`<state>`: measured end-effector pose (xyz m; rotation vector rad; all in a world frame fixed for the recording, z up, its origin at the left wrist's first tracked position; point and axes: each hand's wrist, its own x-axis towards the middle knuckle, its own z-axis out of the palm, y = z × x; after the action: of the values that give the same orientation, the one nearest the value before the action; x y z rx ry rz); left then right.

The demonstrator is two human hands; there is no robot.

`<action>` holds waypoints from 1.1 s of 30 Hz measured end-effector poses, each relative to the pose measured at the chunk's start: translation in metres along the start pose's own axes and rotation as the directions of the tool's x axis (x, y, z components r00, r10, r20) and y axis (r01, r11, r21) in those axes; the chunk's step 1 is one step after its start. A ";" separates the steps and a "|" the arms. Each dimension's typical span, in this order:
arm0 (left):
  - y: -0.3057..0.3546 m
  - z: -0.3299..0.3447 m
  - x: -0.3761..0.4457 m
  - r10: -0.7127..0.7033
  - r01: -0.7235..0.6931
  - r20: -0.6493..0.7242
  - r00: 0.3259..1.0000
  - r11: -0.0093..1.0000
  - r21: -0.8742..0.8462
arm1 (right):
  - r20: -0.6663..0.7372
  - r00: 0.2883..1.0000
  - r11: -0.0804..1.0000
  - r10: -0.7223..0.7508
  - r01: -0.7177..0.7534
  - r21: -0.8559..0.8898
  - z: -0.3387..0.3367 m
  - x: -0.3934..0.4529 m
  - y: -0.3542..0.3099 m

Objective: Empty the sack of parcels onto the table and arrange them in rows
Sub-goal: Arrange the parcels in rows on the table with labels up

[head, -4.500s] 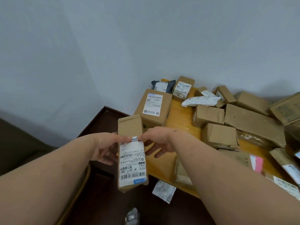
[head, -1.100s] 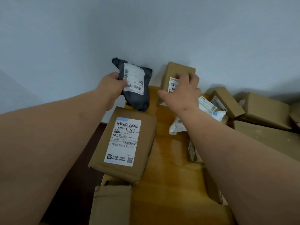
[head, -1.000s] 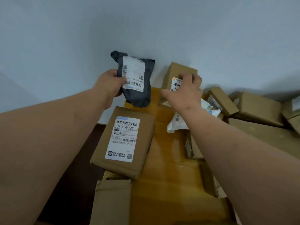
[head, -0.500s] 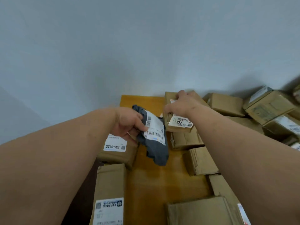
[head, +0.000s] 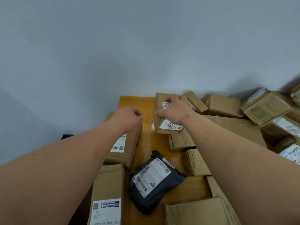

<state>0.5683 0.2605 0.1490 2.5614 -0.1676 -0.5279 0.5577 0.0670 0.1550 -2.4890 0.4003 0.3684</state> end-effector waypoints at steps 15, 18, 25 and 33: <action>-0.093 -0.003 0.028 -0.319 0.347 0.166 0.933 0.919 -0.188 | -0.073 0.990 0.993 -0.119 0.118 -0.009 0.041 0.074 -0.061; -0.095 -0.001 0.039 -0.305 0.327 0.138 0.942 0.928 -0.180 | -0.073 0.985 0.986 -0.157 0.153 -0.059 0.058 0.088 -0.075; -0.098 0.006 0.059 -0.250 0.253 0.044 0.967 0.942 -0.219 | 0.268 0.955 0.981 -0.127 0.160 -0.107 0.111 0.107 -0.069; -0.099 0.003 0.074 -0.249 0.247 0.025 0.968 0.936 -0.250 | 0.278 0.952 0.992 -0.128 0.119 0.049 0.113 0.116 -0.075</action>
<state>0.6363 0.3284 0.0712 2.3464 0.2174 -0.5921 0.6723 0.1689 0.0633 -2.3710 0.1323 0.6480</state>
